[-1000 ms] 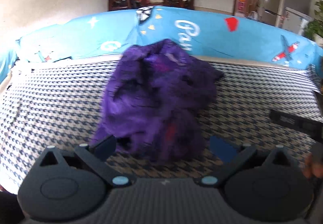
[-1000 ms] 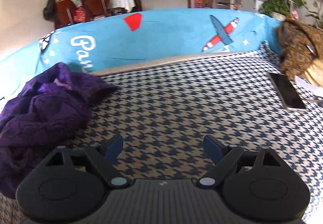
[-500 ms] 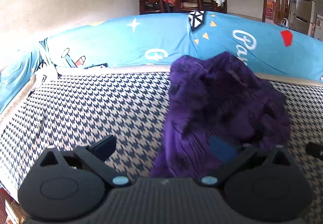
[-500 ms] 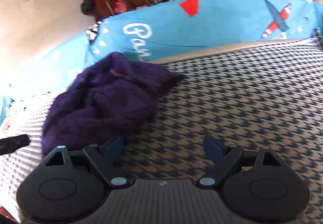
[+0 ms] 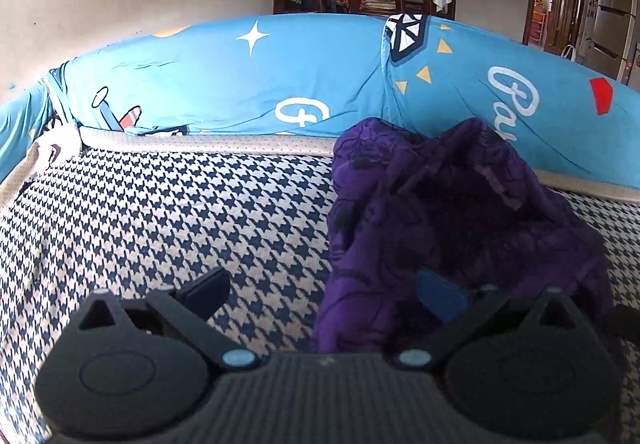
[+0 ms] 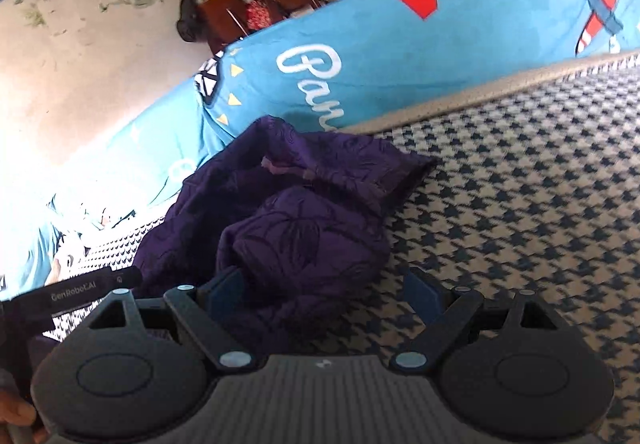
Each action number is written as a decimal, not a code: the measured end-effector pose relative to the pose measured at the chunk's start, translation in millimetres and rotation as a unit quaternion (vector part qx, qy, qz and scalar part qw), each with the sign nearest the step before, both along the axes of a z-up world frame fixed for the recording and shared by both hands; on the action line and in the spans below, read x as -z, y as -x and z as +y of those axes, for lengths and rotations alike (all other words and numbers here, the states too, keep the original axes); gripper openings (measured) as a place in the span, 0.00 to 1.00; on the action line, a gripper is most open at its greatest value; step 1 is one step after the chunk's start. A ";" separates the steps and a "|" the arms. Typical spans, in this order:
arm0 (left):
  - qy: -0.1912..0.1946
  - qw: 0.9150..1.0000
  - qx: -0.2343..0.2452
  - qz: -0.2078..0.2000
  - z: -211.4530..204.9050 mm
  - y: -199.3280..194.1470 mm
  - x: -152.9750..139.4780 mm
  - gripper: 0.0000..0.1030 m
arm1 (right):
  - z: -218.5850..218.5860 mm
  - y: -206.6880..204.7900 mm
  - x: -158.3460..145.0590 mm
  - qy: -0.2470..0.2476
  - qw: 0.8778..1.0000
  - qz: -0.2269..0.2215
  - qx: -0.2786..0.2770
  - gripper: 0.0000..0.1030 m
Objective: Fold clothes
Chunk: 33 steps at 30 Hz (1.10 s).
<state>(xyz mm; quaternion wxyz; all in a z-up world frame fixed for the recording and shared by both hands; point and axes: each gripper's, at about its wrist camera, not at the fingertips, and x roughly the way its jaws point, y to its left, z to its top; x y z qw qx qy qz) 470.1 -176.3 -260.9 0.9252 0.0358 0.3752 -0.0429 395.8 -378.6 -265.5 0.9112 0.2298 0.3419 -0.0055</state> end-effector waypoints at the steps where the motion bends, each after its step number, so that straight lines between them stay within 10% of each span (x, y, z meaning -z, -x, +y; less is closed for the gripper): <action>1: -0.002 1.000 -0.003 -0.001 0.1 -3.4 1.3 1.00 | 0.2 -5.6 2.5 -0.005 1.000 0.005 0.001 0.85; 19: -0.025 0.999 0.018 0.024 -9.1 -45.1 33.9 1.00 | 17.1 -73.8 51.9 -0.073 0.996 0.035 -0.039 0.91; 29: -0.009 1.000 0.024 0.018 -9.9 -39.3 26.2 1.00 | 19.6 -68.9 31.2 -0.040 0.997 -0.031 -0.063 0.20; 33: 0.015 1.000 0.021 0.011 -5.8 -34.7 15.7 1.00 | 7.4 -57.8 9.1 -0.004 0.997 -0.070 -0.021 0.15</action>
